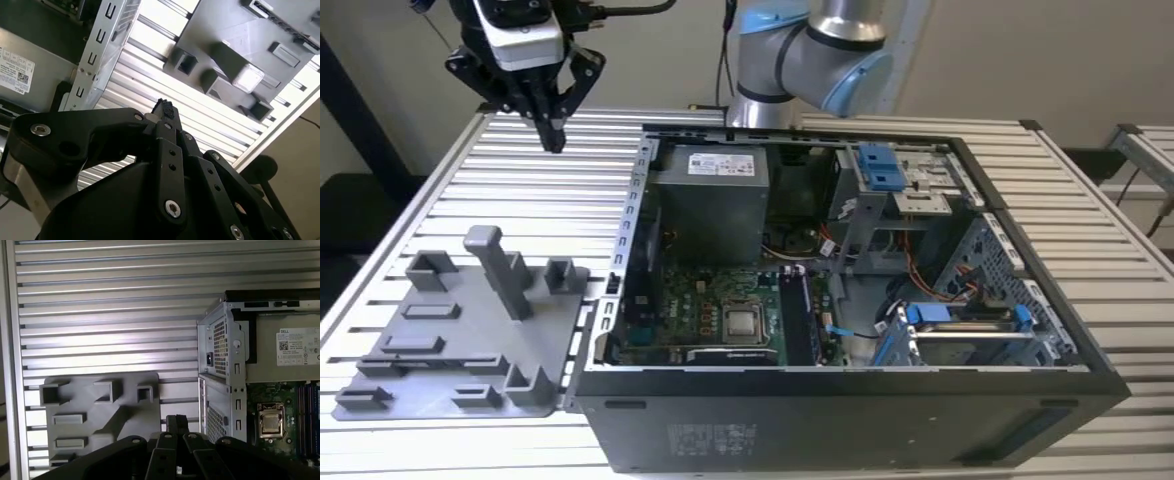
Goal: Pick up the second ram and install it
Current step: 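Reach for the second ram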
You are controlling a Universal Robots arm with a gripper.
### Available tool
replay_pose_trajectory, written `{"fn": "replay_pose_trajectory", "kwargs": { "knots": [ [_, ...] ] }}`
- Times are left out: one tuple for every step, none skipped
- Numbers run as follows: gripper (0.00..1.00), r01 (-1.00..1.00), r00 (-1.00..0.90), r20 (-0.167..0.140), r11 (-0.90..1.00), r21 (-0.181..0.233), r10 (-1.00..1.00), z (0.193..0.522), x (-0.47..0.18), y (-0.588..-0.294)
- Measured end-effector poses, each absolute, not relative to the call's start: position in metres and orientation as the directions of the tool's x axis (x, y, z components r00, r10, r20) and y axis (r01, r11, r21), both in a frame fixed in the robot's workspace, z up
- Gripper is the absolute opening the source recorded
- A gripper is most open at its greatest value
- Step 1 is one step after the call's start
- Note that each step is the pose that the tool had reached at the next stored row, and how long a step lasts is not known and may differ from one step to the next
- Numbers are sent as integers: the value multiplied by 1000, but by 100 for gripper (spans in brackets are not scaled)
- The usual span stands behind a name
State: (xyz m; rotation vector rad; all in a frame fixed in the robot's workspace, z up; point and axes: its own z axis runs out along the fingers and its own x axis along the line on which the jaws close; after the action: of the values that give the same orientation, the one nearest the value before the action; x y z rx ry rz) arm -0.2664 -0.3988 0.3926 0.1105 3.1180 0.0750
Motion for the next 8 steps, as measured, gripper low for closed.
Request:
{"fn": "replay_pose_trajectory", "kwargs": {
  "knots": [
    [11, 70, -997, -19, 996, 49, 71, 393, -268, -399],
    [11, 70, -997, -19, 996, 49, 71, 393, -270, -399],
    [11, 70, -997, -19, 996, 49, 71, 393, -271, -399],
    [11, 70, -997, -19, 996, 49, 71, 393, -273, -399],
    [11, 70, -997, -19, 996, 49, 71, 393, -275, -399],
    [11, 70, -997, -19, 996, 49, 71, 393, -276, -399],
    [11, 70, -997, -19, 996, 49, 71, 393, -278, -399],
    [11, 70, -997, -19, 996, 49, 71, 393, -280, -399]
  ]
}}
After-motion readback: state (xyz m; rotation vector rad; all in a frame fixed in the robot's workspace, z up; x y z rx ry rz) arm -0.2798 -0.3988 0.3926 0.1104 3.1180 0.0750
